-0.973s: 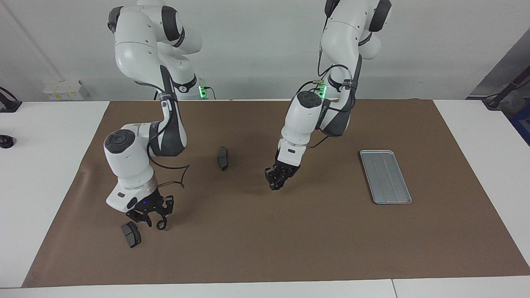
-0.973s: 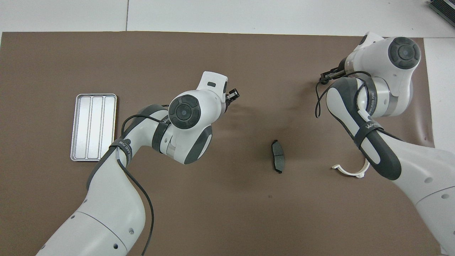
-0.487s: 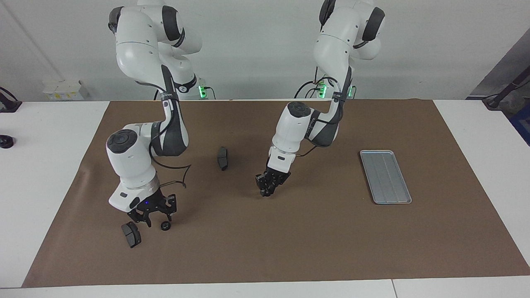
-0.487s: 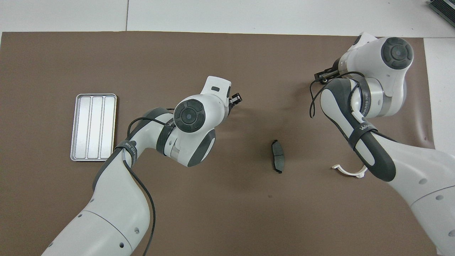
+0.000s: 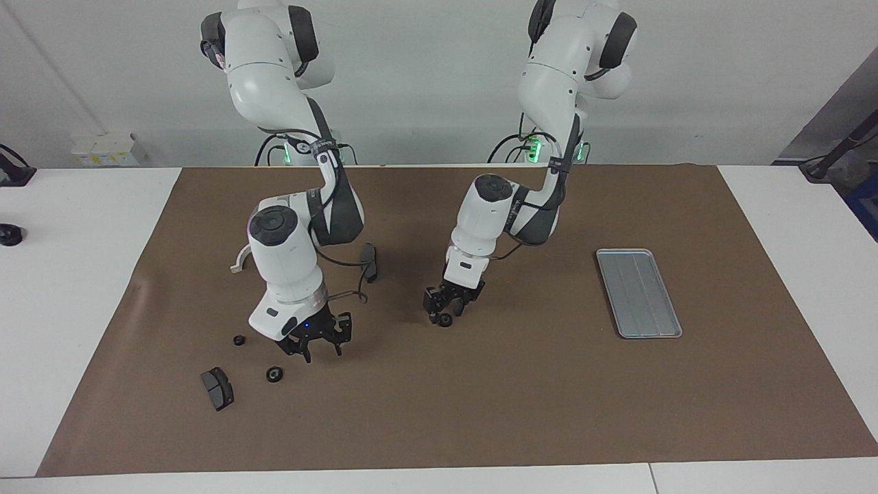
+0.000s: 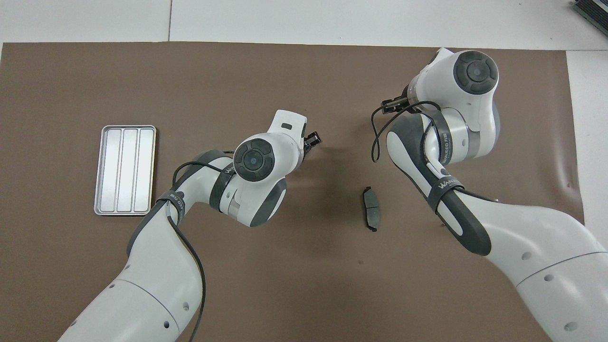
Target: Place bearing gear from tray to pile
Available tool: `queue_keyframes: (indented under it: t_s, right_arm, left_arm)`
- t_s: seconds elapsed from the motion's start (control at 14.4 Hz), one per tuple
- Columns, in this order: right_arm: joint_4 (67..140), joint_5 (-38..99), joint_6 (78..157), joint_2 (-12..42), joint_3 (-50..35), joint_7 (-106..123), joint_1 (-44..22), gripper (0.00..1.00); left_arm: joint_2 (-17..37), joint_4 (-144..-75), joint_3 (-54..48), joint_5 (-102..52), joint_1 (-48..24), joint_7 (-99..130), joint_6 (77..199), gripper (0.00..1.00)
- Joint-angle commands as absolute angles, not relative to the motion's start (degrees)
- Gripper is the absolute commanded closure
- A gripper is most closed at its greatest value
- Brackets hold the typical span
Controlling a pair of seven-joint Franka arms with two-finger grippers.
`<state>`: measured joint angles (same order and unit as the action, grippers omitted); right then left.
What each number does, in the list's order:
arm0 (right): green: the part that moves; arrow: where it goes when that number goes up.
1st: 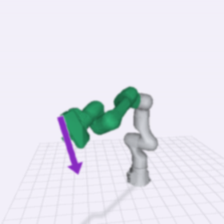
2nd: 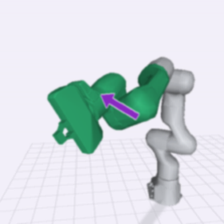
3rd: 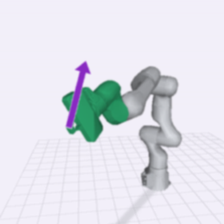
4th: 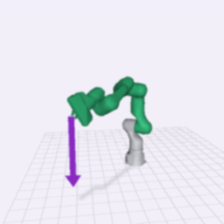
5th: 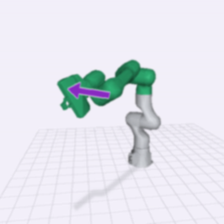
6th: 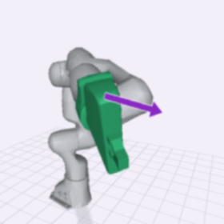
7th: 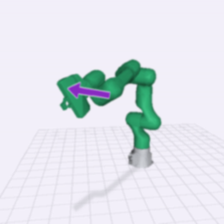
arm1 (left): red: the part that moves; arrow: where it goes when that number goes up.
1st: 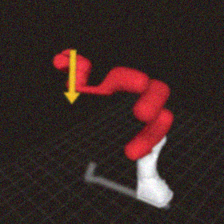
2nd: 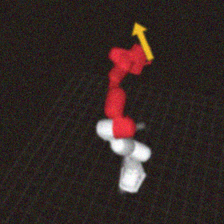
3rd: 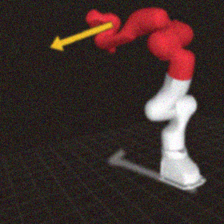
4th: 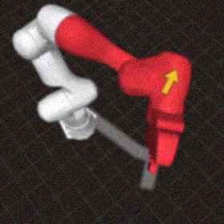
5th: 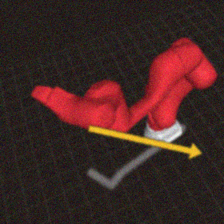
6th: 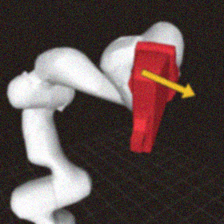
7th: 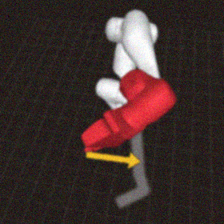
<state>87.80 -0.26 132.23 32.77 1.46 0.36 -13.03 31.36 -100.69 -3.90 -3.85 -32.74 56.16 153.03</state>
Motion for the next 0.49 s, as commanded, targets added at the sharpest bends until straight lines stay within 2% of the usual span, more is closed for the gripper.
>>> queue_keyframes:
  t_s: [0.0,0.28,0.42]
  right_arm:
    - [86.7,-0.3,129.9,33.0,1.7,-4.1,-16.2,0.38]
    - [86.7,-0.2,130.8,32.7,1.4,-14.5,-20.7,0.38]
    - [86.7,0.2,131.2,33.0,1.4,-17.8,-24.0,0.38]
  left_arm:
    - [29.2,-100.5,-2.3,-4.1,-33.8,56.3,147.2,0.00]
    - [21.3,-101.4,-1.4,0.6,-28.8,50.2,135.7,0.00]
    - [17.2,-101.9,-1.5,0.6,-23.9,40.7,128.9,0.00]
